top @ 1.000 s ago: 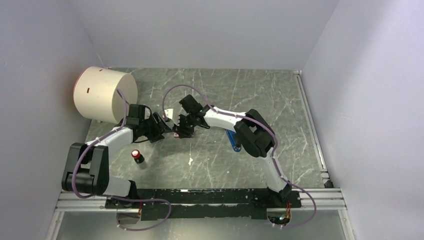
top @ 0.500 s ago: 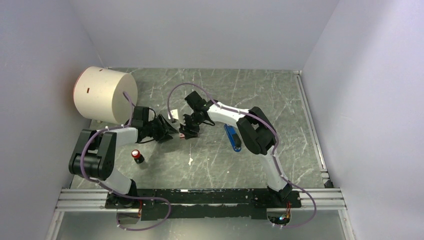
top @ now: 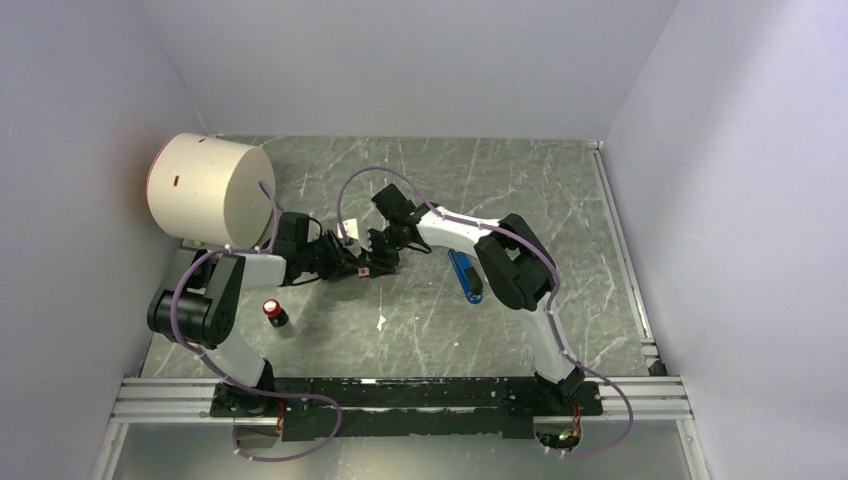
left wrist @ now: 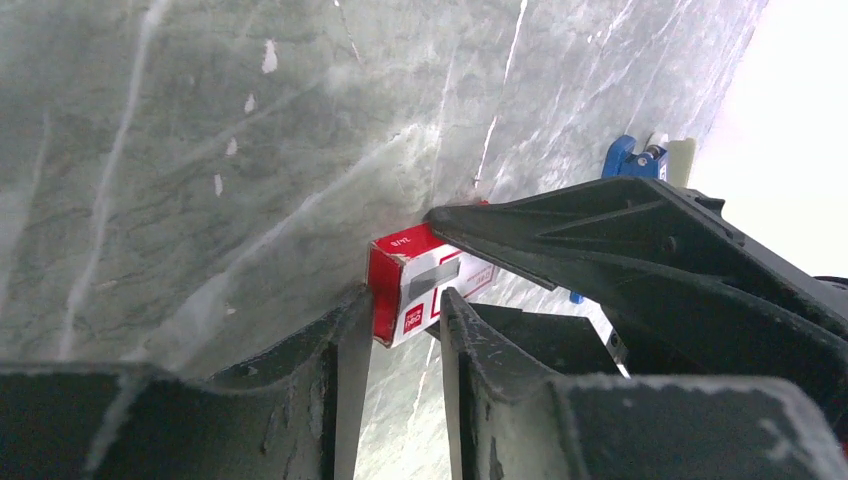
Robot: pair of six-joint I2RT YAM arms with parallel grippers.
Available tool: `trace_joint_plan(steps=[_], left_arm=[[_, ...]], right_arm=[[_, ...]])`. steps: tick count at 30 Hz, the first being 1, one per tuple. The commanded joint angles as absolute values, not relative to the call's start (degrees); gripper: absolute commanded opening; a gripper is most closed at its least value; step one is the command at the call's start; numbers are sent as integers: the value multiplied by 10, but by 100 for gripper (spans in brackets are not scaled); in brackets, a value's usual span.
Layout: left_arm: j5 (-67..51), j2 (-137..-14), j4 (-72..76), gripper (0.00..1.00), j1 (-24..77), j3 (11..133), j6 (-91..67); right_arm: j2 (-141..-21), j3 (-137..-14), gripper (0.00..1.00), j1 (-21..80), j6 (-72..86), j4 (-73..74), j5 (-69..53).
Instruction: Load the staples into the stapler
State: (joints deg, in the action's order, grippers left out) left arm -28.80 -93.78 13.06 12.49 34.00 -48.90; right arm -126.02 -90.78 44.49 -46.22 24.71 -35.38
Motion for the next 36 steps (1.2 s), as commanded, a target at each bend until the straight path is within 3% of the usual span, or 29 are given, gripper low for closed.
trace_joint_plan(steps=[1, 17, 30, 33, 36], left_arm=[[-303, -944, 173, 35, 133, 335, -490], [-350, -952, 271, 30, 147, 305, -516], [-343, -952, 258, 24, 147, 304, -513], [-317, -941, 225, 25, 146, 309, -498], [-297, -934, 193, 27, 146, 317, -484]], right_arm=[[-1254, -890, 43, 452, -447, 238, -349], [-1274, -930, 43, 475, -425, 224, -371], [-1278, -931, 44, 480, -405, 194, -379], [-1267, -917, 49, 476, -394, 184, -366], [-1245, -895, 61, 464, -357, 160, -350]])
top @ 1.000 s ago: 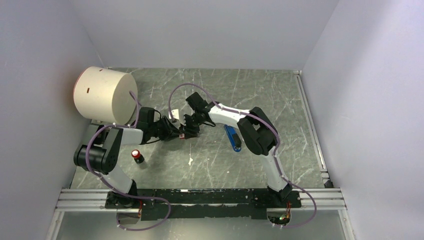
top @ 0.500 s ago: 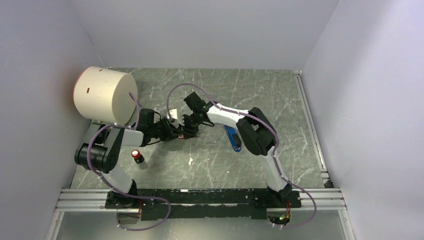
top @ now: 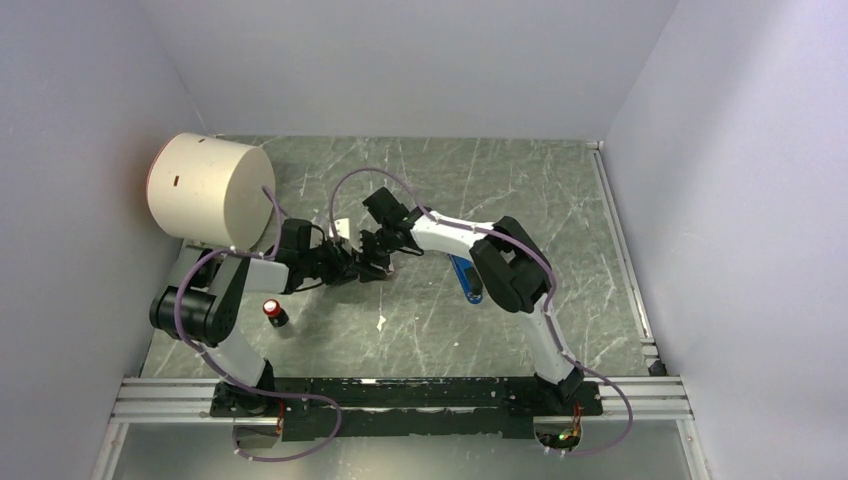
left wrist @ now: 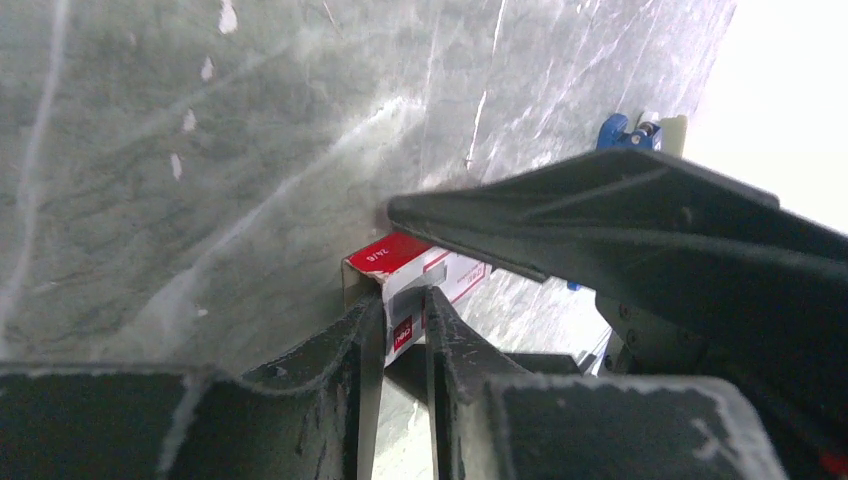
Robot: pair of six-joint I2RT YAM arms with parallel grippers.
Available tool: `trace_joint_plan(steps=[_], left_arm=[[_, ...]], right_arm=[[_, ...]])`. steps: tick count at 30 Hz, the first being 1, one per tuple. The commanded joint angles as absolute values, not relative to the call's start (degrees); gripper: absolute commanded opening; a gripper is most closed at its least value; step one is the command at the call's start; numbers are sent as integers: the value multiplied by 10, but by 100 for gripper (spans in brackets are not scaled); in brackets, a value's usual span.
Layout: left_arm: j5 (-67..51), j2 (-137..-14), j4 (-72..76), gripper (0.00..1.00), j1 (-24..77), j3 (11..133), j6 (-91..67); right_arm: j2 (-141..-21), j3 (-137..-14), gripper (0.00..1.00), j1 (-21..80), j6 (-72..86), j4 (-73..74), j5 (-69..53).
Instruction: Load the staples into the stapler
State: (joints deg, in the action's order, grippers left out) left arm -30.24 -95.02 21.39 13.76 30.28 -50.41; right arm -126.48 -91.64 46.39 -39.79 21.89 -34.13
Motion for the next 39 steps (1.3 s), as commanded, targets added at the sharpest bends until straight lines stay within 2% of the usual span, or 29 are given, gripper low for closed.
trace_joint_plan(steps=[1, 5, 12, 17, 20, 24, 29, 34, 39], left_arm=[[-294, -933, 185, 28, 146, 320, -479], [-282, -931, 157, 32, 146, 335, -466], [-262, -907, 119, 45, 146, 349, -465], [-226, -871, 68, 58, 145, 350, -471], [-192, -833, 31, 61, 146, 344, -457], [-160, -773, 1, 62, 146, 324, -438], [-149, -725, -49, 63, 146, 313, -417], [-169, -724, -58, 62, 146, 311, -408], [-174, -728, -58, 61, 146, 310, -402]], right_arm=[[-1236, -888, 65, 460, -342, 154, -348], [-1192, -847, 73, 439, -296, 123, -357], [-1078, -720, 76, 414, -199, 6, -315], [-1013, -675, 75, 410, -72, -49, -154], [-995, -683, 73, 410, 45, -11, -50], [-997, -700, 63, 430, 142, 62, 10], [-1058, -772, 63, 503, 202, 175, 139], [-1118, -835, 64, 517, 302, 268, 207], [-1155, -863, 48, 518, 302, 297, 215]])
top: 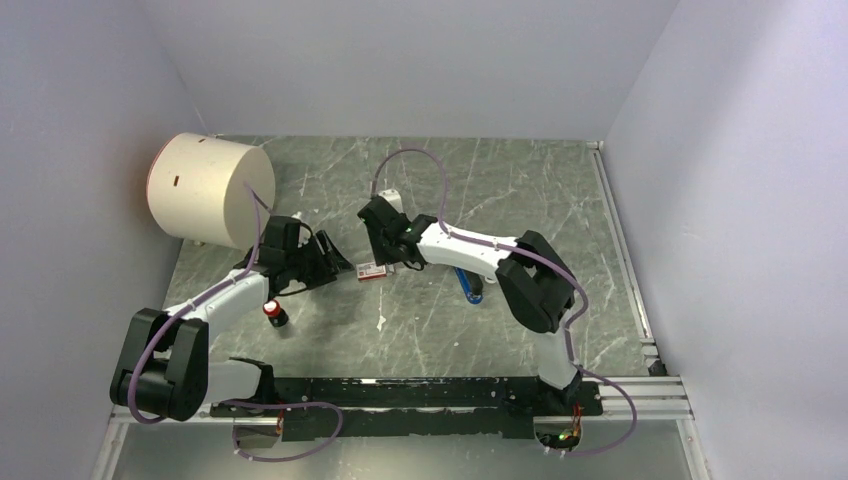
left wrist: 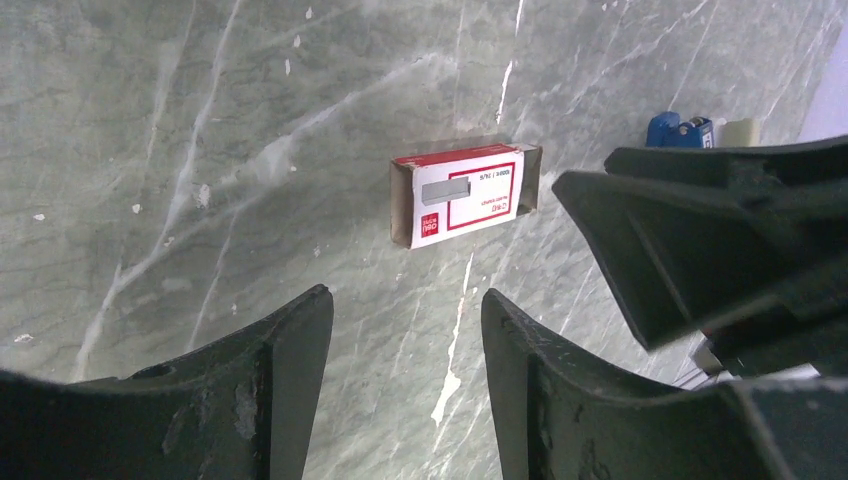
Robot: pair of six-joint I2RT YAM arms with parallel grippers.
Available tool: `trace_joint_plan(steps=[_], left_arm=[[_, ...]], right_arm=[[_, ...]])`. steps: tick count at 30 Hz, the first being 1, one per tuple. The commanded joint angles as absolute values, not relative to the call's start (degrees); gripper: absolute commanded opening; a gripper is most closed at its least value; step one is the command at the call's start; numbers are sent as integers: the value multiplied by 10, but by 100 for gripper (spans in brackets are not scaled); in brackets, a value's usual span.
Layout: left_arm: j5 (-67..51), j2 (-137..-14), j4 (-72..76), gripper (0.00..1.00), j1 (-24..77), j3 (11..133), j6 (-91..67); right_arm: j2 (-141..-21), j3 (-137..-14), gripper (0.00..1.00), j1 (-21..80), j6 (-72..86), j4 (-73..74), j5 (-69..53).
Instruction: Load the staples into the stapler
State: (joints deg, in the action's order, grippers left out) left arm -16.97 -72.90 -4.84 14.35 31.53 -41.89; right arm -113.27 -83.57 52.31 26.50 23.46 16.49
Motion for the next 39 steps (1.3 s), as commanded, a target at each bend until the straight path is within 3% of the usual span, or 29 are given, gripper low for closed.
trace_joint_plan(steps=[1, 11, 14, 18, 24, 28, 33, 39], left_arm=[[-173, -729, -56, 61, 146, 309, -401], [-178, -749, -44, 63, 146, 309, -396], [-184, -752, -39, 56, 146, 309, -393], [-188, -756, -28, 48, 146, 308, -397], [-196, -777, -9, 47, 147, 309, -402], [-196, -784, -4, 48, 147, 309, -409], [-201, -780, 20, 51, 147, 305, -414], [-227, -814, 44, 50, 147, 311, -409]], right_arm=[[-1161, -869, 48, 518, 296, 301, 215], [-1175, -870, 54, 519, 265, 298, 148], [-1186, -878, 49, 518, 266, 313, 153], [-1187, -881, 33, 518, 268, 334, 178], [-1185, -875, 21, 518, 260, 334, 181], [-1193, -881, 19, 516, 255, 338, 185], [-1195, -880, 26, 507, 246, 329, 164], [-1194, -869, 22, 494, 230, 315, 146]])
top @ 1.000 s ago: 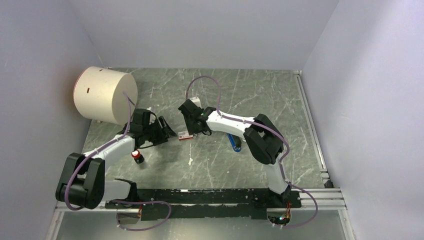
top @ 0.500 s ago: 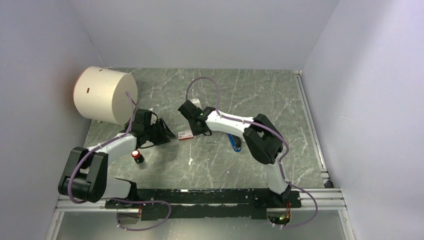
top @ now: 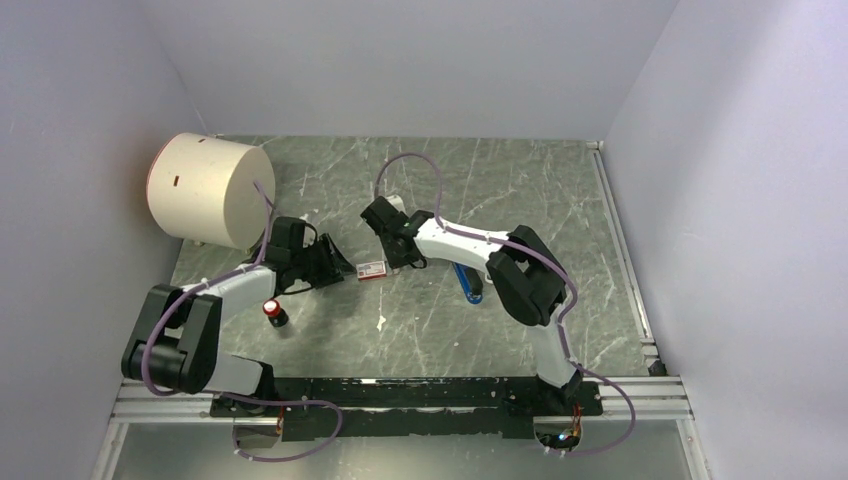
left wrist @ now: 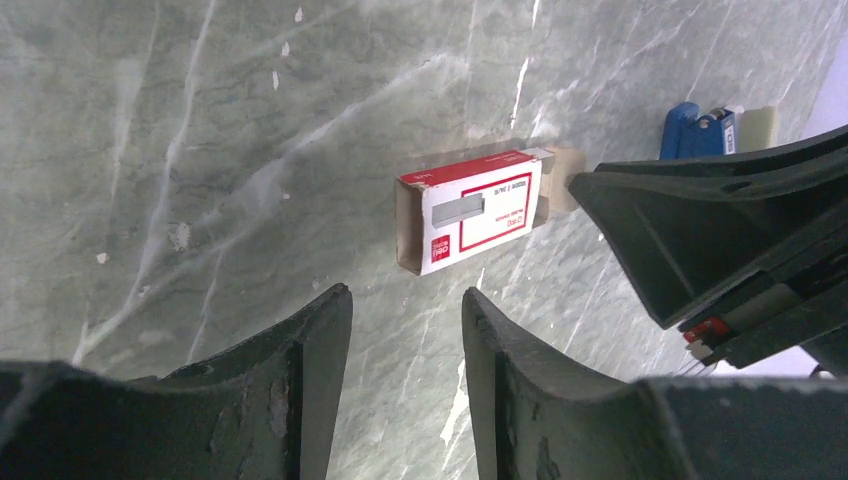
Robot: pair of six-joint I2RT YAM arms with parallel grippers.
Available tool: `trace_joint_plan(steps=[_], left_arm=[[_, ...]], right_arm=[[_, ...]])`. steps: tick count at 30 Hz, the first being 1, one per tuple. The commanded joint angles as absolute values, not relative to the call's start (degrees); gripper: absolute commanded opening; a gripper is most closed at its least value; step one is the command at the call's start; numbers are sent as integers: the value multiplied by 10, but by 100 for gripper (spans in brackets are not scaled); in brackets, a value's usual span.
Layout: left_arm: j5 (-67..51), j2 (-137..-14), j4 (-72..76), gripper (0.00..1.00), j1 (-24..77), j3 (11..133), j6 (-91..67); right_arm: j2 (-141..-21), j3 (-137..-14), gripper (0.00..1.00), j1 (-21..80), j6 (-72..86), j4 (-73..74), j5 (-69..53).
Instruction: Load the staples into the stapler
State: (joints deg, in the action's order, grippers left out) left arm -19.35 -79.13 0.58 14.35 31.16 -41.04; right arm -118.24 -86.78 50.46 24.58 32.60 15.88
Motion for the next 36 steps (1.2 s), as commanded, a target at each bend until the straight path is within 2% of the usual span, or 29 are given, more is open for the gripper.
trace_joint_plan(steps=[1, 14, 21, 25, 36], left_arm=[[-233, -819, 53, 49, 147, 309, -413], [-240, -838, 69, 41, 151, 313, -411], [-228, -847, 69, 40, 159, 314, -407], [-226, -850, 70, 38, 161, 316, -406], [-244, -863, 119, 29, 164, 313, -418]], right_arm=[[-1195, -870, 22, 493, 227, 315, 142], [-1186, -844, 25, 465, 229, 272, 39], [-1184, -831, 20, 455, 226, 265, 19], [-1182, -827, 14, 454, 222, 259, 8], [-1191, -835, 5, 454, 219, 261, -4]])
